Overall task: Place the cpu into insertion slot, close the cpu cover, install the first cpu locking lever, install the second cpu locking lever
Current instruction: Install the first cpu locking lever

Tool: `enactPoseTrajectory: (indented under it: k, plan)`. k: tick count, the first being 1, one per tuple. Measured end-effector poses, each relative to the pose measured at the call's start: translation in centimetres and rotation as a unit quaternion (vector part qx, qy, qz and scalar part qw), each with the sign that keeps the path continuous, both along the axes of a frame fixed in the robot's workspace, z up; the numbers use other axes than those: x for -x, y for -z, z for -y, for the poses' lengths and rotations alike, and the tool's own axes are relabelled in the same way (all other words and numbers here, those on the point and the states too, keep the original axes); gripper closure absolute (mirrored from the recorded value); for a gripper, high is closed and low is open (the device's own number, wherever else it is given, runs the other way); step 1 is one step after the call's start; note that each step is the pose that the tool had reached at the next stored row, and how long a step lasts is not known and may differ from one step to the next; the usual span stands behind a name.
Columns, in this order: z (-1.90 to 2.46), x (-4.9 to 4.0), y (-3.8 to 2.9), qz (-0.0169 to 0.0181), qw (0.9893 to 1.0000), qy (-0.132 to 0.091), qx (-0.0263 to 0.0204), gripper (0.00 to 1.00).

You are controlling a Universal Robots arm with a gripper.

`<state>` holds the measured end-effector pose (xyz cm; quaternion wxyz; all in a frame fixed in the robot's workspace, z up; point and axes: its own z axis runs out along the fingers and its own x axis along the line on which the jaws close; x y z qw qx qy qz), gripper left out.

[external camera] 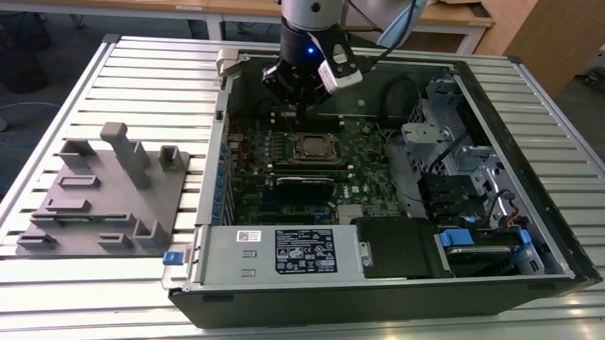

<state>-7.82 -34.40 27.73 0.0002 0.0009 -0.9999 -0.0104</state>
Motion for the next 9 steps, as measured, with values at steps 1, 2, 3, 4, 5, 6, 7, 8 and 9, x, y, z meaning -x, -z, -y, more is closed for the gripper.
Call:
enactPoseTrajectory:
  k: [1,2,3,4,5,6,7,8,9]
  plan:
    - [0.0,0.04,0.0,0.0,1.0,0.0,0.0,0.9]
    - [0.0,0.05,0.0,0.0,1.0,0.0,0.0,0.9]
    - [0.0,0.05,0.0,-0.0001,1.0,0.0,0.0001,0.9]
    - [0.0,0.06,0.0,-0.0001,1.0,0.0,0.0001,0.9]
    - [0.0,0.09,0.0,0.0,1.0,0.0,0.0,0.9]
    - [0.01,0.18,0.01,0.0,1.0,0.0,0.0,0.9]
    - [0.01,0.33,0.01,0.0,1.0,0.0,0.0,0.9]
    - [0.0,0.5,0.02,0.0001,1.0,0.0,-0.0001,0.9]
    - [0.0,0.68,0.03,0.0002,1.0,0.0,-0.0002,0.9]
